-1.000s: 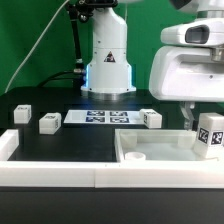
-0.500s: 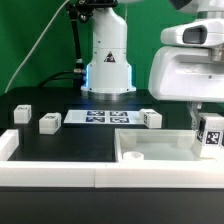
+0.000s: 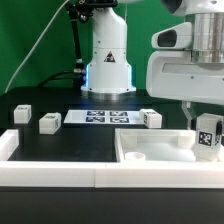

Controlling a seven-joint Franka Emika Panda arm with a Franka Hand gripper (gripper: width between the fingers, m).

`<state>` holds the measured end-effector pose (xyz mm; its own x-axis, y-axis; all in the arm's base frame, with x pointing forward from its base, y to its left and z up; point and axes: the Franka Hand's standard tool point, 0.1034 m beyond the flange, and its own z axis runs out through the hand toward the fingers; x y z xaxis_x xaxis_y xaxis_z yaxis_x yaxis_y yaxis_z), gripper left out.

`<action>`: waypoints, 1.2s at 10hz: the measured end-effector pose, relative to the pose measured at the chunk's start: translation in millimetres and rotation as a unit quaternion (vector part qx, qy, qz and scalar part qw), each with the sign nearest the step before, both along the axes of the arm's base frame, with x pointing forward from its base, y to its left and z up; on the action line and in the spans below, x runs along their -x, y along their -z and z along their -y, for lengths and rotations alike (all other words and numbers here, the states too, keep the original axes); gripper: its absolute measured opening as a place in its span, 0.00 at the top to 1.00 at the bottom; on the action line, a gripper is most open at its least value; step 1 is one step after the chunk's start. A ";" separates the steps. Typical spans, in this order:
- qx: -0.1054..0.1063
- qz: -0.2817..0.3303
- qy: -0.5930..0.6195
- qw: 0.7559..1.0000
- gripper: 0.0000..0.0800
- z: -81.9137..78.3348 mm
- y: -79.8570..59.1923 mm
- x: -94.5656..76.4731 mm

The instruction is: Assemble one leg

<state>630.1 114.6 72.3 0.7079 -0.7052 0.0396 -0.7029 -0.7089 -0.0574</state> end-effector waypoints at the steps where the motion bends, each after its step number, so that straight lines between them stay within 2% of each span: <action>1: -0.001 -0.001 0.057 0.998 0.64 0.3 0.2 0.7; 3: -0.009 -0.005 0.190 0.982 0.64 0.6 0.7 2.5; 6: -0.018 -0.008 0.349 0.937 0.64 1.1 1.0 5.0; 7: -0.020 -0.009 0.361 0.932 0.64 0.8 1.0 5.3; 8: -0.020 -0.009 0.354 0.935 0.57 0.5 1.2 5.3; 9: -0.017 -0.011 0.328 0.944 0.57 0.6 1.6 5.8; 11: -0.015 -0.012 0.291 0.957 0.24 0.0 0.6 5.4; 12: -0.009 -0.011 0.199 0.980 0.20 0.9 0.1 4.6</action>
Offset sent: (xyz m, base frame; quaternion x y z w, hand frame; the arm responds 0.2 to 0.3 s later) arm -0.0007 0.0029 -0.0071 0.0133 0.0309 0.3522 0.9353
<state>625.6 113.7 72.2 0.3780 -0.9257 0.0127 -0.9244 -0.3781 -0.0492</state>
